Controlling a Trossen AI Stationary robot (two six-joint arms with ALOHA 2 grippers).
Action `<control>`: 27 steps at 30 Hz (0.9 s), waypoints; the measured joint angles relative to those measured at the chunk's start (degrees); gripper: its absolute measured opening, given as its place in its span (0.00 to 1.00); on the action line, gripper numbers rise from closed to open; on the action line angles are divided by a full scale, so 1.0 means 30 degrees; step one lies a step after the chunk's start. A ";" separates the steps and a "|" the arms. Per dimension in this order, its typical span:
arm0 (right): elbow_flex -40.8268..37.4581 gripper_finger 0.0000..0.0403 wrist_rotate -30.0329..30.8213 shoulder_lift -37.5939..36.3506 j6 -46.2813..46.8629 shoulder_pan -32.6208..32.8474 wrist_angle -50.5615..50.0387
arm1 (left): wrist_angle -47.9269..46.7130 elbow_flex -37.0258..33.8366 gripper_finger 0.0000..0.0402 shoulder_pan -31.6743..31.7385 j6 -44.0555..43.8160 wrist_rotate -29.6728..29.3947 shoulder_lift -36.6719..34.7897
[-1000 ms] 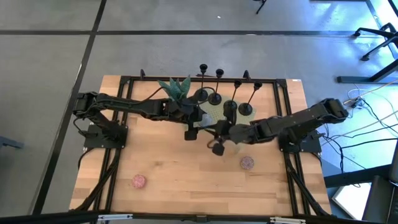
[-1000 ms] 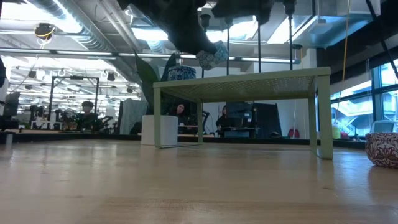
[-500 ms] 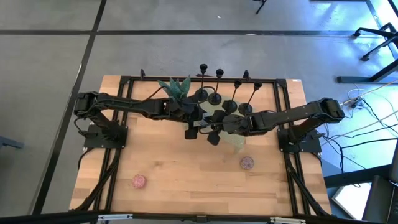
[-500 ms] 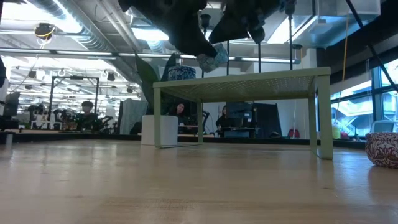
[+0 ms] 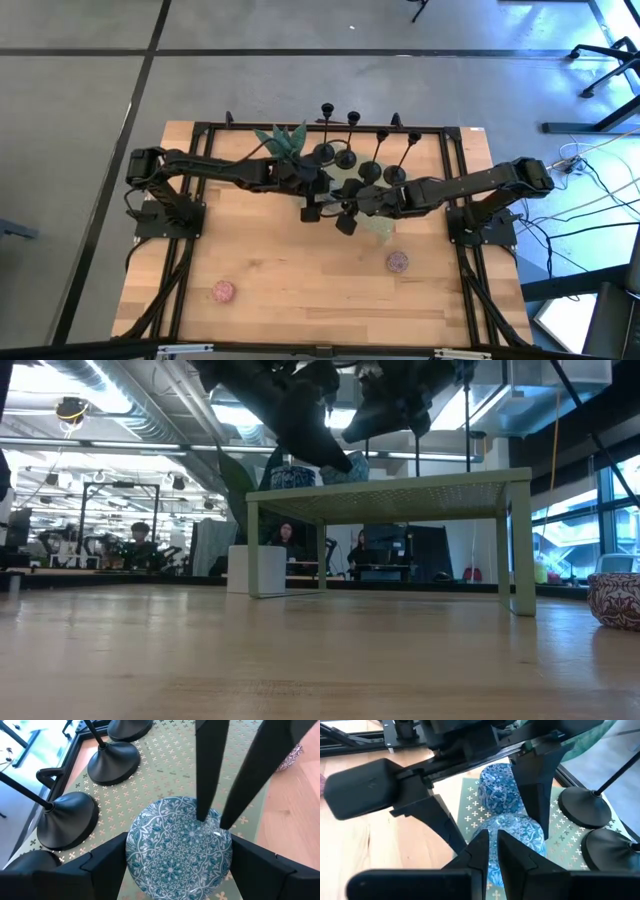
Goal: Stock candles and holders on shelf
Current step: Align the light blue scented candle with the other scented candle on the shelf
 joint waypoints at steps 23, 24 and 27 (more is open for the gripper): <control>0.0000 0.10 0.0030 0.0823 0.0138 -0.0669 -0.0282 | 0.0936 -0.0022 0.84 -0.0137 0.0727 -0.0711 -0.0224; 0.0000 0.10 0.0030 0.0823 0.0134 -0.0669 -0.0280 | 0.0810 -0.0031 0.84 -0.0145 0.0799 -0.0726 -0.0350; 0.0000 0.10 0.0049 0.0823 -0.0135 -0.0667 -0.0258 | 0.1040 -0.0015 0.84 -0.0261 0.0812 -0.0789 -0.0563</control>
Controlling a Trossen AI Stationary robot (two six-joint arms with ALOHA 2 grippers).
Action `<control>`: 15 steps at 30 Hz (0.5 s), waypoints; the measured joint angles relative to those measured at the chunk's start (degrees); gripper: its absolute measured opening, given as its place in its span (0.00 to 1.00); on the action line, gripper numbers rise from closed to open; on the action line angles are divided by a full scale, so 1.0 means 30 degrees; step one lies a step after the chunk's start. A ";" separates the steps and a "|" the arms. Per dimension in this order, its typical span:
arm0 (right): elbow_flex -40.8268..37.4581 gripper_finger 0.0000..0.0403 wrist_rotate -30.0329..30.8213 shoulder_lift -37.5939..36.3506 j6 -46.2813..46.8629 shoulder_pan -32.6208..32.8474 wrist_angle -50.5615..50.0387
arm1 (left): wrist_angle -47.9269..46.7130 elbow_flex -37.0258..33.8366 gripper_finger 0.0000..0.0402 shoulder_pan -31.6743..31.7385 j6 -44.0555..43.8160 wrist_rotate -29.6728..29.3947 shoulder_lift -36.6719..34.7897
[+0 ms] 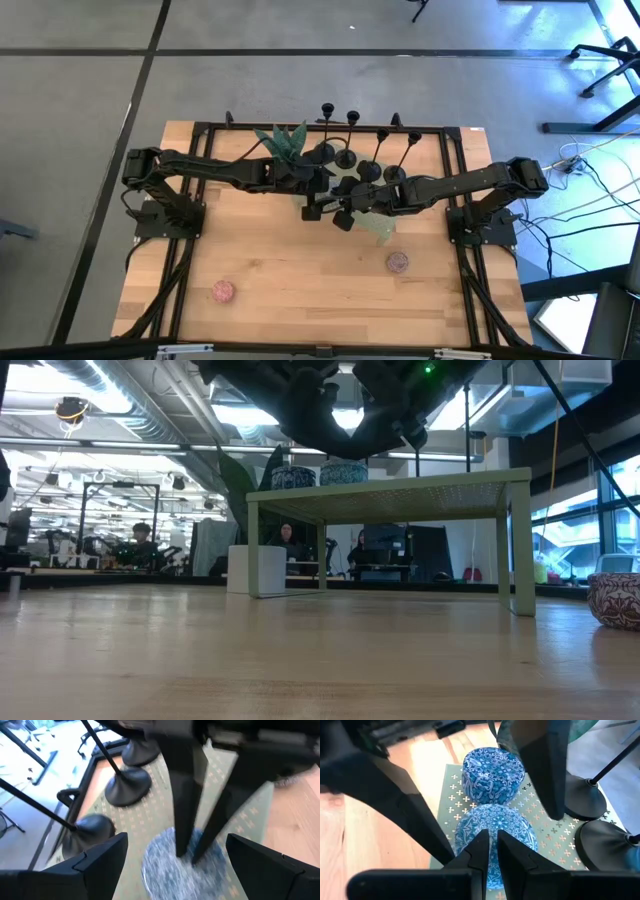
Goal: Stock candles and holders on shelf
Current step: Align the light blue scented candle with the other scented candle on the shelf, then align the pink scented candle with the other scented candles on the shelf
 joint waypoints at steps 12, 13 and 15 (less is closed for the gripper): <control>0.0000 0.10 0.0494 -0.1300 -0.0388 0.0771 -0.0016 | -0.0018 -0.0015 0.84 -0.0918 0.0138 -0.0988 -0.0606; 0.0000 0.10 0.0484 -0.1500 -0.0390 0.0941 -0.0072 | -0.0098 -0.0015 0.84 -0.1063 0.0120 -0.1186 -0.0848; 0.0000 0.10 0.0485 -0.1951 -0.0390 0.1359 -0.0171 | -0.0671 -0.0015 0.84 -0.1371 -0.0049 -0.1268 -0.1446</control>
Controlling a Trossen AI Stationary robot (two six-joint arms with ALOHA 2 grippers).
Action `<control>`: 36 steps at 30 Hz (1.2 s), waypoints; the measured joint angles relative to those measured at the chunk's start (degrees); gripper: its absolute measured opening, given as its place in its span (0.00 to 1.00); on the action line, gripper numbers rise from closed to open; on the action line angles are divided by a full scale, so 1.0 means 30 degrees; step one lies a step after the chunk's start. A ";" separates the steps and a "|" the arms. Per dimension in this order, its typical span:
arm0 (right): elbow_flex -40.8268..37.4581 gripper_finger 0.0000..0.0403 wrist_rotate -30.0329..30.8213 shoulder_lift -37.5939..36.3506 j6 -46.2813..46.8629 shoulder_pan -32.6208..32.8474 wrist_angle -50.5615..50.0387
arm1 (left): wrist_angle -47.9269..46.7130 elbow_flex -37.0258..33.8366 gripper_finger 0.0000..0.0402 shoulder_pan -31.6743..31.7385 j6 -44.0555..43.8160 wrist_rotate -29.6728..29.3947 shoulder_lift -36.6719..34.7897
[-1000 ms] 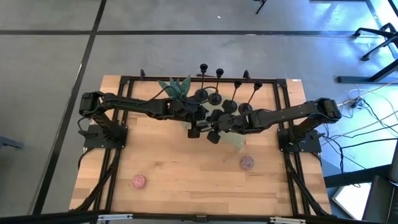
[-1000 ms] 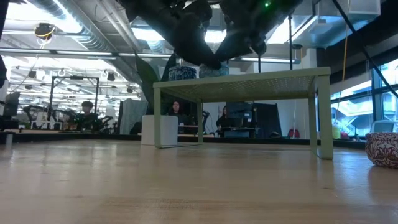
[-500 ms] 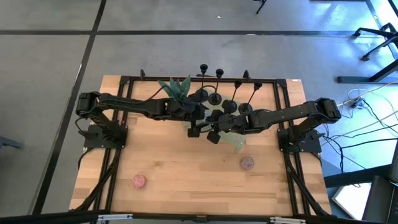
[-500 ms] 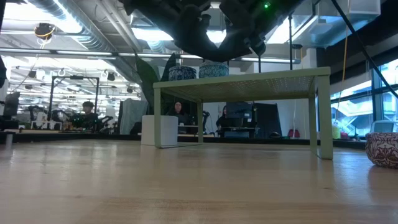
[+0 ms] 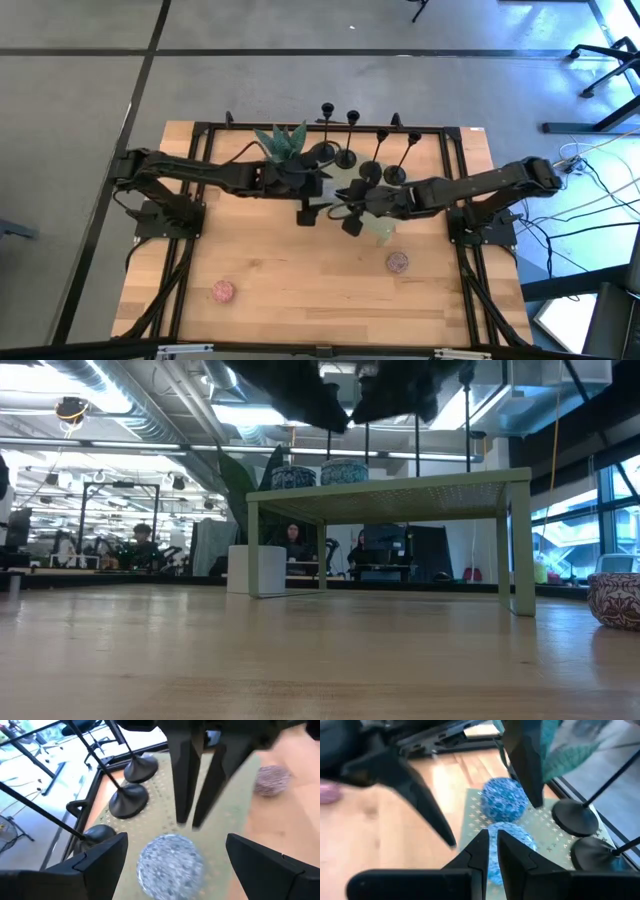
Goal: Stock candles and holders on shelf
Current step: Align the pink scented candle with the other scented candles on the shelf
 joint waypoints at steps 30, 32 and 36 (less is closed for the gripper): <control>0.0000 0.10 -0.0569 -0.2148 0.0455 0.3302 -0.0324 | -1.6090 -0.1137 0.84 -1.2173 -2.0259 0.5932 -0.3061; 0.0000 0.10 -0.0576 -0.2059 0.0083 0.3267 -0.0345 | -1.6438 -0.1137 0.84 -1.2884 -2.1127 0.5778 -0.2474; 0.0000 0.10 -0.1042 -0.2056 0.0000 0.3095 -0.0319 | -1.6558 -0.1137 0.84 -1.3847 -2.2618 0.6703 -0.1337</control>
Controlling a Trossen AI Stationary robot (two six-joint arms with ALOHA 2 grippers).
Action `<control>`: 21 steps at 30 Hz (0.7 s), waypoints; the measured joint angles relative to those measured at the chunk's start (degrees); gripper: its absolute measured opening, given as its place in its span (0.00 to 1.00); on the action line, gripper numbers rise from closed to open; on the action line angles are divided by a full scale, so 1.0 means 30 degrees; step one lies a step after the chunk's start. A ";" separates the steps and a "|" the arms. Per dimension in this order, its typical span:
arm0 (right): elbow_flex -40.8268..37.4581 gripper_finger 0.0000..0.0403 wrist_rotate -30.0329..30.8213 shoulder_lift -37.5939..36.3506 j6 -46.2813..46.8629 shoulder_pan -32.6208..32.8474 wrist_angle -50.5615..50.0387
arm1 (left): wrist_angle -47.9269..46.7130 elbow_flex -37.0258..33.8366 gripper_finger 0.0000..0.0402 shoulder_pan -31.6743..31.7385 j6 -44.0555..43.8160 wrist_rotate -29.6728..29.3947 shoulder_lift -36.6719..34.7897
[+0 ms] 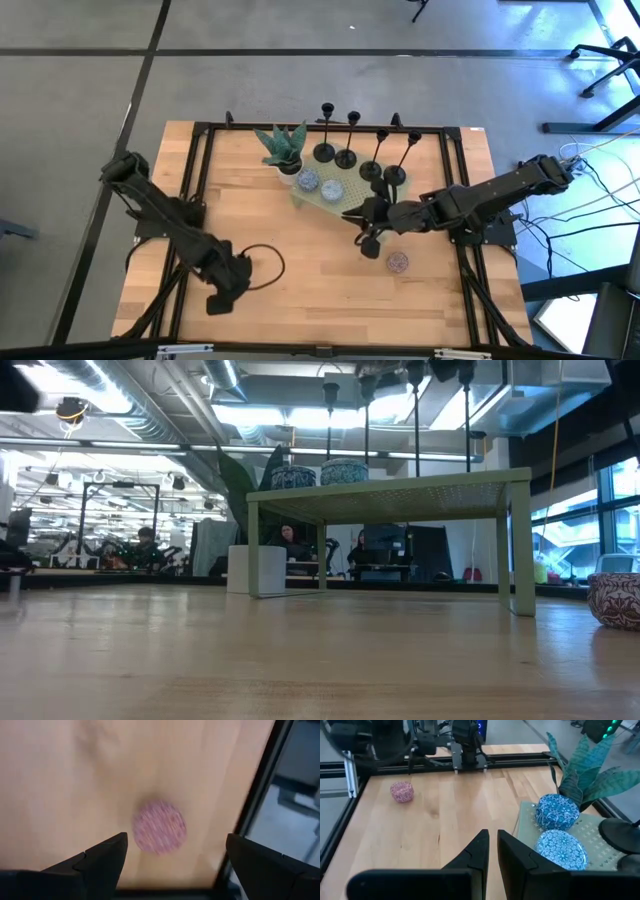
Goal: Stock candles and holders on shelf
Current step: Align the pink scented candle with the other scented candles on the shelf
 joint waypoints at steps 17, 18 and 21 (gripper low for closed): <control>0.0000 0.30 -0.0030 0.0000 -0.0440 -0.0601 -0.0012 | -0.0879 -0.0013 0.84 -0.0126 0.1148 0.2305 0.4918; 0.0000 0.32 -0.0027 0.0000 -0.0484 -0.0601 -0.0005 | -0.1124 -0.0015 0.84 -0.0126 0.1159 0.2321 0.5107; 0.0000 0.36 -0.0023 0.0000 -0.0488 -0.0601 -0.0012 | -0.1219 -0.0015 0.84 -0.0180 0.1159 0.2363 0.5543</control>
